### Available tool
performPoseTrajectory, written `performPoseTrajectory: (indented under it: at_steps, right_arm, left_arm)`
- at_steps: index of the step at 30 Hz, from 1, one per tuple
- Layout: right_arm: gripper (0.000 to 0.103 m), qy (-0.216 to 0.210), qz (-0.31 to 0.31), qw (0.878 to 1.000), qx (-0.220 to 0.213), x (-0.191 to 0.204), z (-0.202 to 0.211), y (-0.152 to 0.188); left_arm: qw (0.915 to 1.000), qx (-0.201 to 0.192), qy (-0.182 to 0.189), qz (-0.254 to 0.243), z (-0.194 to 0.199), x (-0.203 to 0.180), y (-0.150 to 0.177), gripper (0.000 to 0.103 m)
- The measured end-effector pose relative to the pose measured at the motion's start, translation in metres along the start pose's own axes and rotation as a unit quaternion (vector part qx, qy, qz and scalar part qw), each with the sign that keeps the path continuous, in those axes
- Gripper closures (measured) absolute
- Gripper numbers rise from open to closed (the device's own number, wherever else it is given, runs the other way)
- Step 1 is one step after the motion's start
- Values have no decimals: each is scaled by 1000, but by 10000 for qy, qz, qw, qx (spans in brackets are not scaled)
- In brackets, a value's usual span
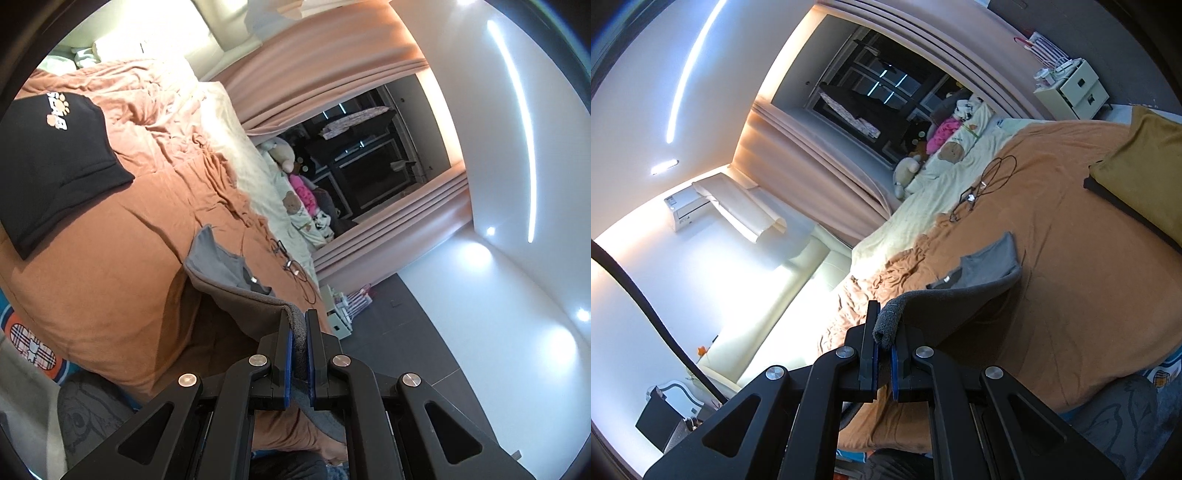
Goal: Fold small clothes
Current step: 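Lift the hem with both grippers and fold it over toward the collar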
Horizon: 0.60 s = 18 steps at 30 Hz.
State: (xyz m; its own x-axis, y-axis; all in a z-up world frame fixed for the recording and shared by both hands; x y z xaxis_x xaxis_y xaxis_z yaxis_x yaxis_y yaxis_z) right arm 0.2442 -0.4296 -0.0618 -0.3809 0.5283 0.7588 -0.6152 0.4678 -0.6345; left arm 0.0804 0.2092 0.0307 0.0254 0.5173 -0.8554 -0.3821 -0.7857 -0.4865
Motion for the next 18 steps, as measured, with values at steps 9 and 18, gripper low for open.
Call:
performPoseTrajectory:
  at_steps: [9, 18]
  right_arm:
    - [102, 100, 42, 9999, 95, -23, -15, 5]
    - [102, 347, -159, 9990, 247, -56, -54, -5]
  left_arm:
    - [9997, 131, -157, 145, -10, 25, 9, 97]
    - [9982, 355, -386, 284, -39, 50, 11, 97]
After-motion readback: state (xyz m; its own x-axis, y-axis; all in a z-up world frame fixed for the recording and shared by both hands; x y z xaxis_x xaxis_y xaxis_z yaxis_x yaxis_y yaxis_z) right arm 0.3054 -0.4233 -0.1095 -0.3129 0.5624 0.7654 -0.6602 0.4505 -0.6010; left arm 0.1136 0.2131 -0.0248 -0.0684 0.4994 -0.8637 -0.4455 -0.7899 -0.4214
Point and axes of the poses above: each gripper's, at about its wrist camera, not at the fingertips, and z roughly against the way its jaws point, x to its left, y to its underside, the point moved 6 cm from there along -z, roughly the way its jaws point, and after that the axes turned 1 degree about x, right-handed, at the moved point
